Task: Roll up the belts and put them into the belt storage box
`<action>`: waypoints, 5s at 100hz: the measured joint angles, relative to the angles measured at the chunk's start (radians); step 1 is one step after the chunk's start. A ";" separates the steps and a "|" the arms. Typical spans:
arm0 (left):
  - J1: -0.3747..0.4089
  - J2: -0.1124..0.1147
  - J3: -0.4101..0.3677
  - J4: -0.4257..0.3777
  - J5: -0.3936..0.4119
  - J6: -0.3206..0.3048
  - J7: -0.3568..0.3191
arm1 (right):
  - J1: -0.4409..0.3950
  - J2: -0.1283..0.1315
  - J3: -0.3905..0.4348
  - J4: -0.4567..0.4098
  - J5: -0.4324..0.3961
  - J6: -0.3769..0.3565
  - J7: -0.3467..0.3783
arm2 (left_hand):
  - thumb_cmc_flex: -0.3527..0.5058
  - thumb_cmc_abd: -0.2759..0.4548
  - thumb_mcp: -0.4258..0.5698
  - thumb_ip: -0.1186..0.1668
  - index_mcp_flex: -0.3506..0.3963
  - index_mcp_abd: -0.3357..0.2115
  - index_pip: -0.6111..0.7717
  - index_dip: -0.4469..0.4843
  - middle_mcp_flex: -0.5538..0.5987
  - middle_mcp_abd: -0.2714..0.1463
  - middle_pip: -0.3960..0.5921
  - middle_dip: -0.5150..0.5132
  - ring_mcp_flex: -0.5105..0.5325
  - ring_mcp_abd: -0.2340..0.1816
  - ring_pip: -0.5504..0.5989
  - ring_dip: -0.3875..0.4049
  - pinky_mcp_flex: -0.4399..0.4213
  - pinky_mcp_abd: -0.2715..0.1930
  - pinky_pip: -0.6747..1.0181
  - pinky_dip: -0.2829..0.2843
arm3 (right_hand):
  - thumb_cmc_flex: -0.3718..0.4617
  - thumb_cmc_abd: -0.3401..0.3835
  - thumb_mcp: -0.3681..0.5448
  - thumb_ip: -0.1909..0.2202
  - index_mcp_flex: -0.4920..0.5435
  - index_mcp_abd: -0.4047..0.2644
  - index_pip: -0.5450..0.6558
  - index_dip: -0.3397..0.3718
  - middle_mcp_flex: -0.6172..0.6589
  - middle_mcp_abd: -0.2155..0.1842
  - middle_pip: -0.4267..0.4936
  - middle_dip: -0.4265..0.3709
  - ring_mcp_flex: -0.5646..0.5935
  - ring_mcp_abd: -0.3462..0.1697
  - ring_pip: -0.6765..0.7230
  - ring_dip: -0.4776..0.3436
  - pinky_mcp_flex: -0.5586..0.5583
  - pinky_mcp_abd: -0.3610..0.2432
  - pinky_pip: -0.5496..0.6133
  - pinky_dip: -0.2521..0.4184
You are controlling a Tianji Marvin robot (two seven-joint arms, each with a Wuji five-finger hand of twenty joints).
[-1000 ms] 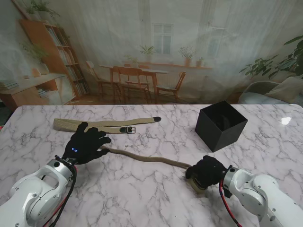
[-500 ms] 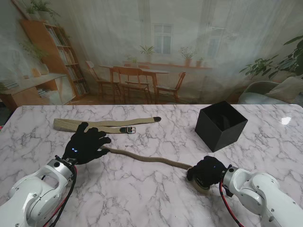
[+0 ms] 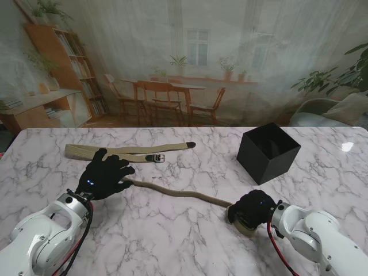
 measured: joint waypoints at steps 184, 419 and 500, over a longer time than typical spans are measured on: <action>0.005 0.000 -0.005 -0.001 0.001 0.000 0.007 | 0.052 -0.028 -0.083 0.153 0.131 -0.011 -0.227 | 0.000 0.000 0.000 0.000 0.000 0.000 0.000 0.000 0.000 0.000 0.000 0.000 0.000 0.000 0.000 0.000 -0.003 0.000 0.000 0.000 | -0.168 0.246 -0.339 -0.044 -0.128 -0.058 -0.156 -0.074 0.188 0.230 0.111 0.118 0.213 0.228 0.327 0.098 -0.043 0.314 -0.004 0.090; 0.004 -0.001 -0.006 0.000 -0.007 0.000 0.008 | 0.041 -0.019 -0.072 0.097 0.119 0.049 -0.140 | -0.011 0.000 -0.002 0.000 0.000 0.000 -0.001 0.000 0.000 0.000 0.000 0.000 0.000 0.001 0.000 0.000 -0.009 0.001 -0.013 0.000 | -0.177 0.030 -0.103 0.000 -0.157 0.142 0.039 0.032 0.056 -0.012 0.113 0.037 0.007 0.002 0.137 0.066 -0.102 0.264 -0.051 0.066; 0.005 -0.001 -0.006 0.001 -0.006 -0.001 0.008 | 0.041 -0.029 -0.096 0.140 0.163 0.059 -0.232 | -0.011 0.000 -0.002 0.000 0.000 0.000 -0.001 -0.001 0.000 0.000 0.000 0.000 0.000 0.001 0.000 0.000 -0.009 0.001 -0.025 0.000 | -0.329 0.024 -0.296 -0.109 -0.045 0.279 0.426 -0.049 -0.136 0.055 0.098 0.066 -0.165 0.067 -0.011 -0.030 -0.177 0.342 -0.109 0.091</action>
